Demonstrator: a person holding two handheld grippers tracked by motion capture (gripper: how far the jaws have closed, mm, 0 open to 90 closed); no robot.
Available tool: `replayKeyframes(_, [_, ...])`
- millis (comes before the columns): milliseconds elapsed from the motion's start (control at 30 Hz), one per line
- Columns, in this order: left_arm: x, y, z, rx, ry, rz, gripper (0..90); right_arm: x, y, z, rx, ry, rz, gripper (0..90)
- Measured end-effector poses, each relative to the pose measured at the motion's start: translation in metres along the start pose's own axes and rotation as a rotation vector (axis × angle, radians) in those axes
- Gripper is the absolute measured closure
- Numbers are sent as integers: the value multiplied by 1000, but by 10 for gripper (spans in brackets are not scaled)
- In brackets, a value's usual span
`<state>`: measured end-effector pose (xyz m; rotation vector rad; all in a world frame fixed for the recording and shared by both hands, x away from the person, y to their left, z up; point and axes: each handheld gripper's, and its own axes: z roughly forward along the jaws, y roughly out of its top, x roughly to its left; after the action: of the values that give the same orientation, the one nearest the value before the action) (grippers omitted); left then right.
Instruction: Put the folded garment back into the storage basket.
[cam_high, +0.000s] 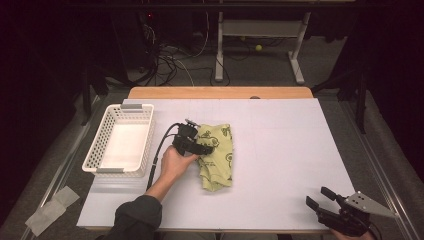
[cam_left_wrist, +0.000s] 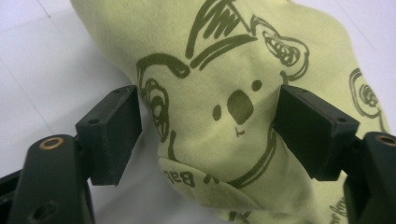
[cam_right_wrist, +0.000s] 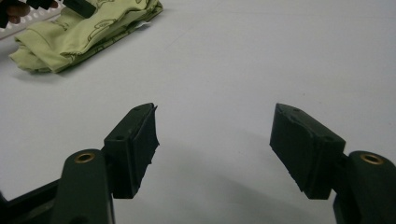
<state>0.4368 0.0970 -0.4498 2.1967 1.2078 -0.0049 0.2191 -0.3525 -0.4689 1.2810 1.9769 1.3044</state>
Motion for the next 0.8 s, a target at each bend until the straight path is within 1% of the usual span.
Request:
replayKeyframes(133, [0, -1, 3, 21, -3, -6, 207, 0, 0, 1, 4, 5, -2, 322])
replayKeyframes(200, [0, -1, 6, 39, -8, -1, 206, 0, 0, 1, 6, 5, -3, 322])
replayKeyframes(333, [-5, -3, 7, 48, -5, 22, 217, 0, 0, 1, 5, 5, -2, 323])
replayKeyframes(433, [-9, -5, 7, 56, 7, 45, 223, 1, -1, 1, 9, 7, -1, 322])
replayKeyframes(567, [-14, -5, 8, 61, 20, 59, 228, 1, -1, 2, 9, 12, -2, 322])
replayKeyframes(800, [-20, -6, 9, 70, 46, 87, 292, 0, -1, 2, 8, 14, 5, 322])
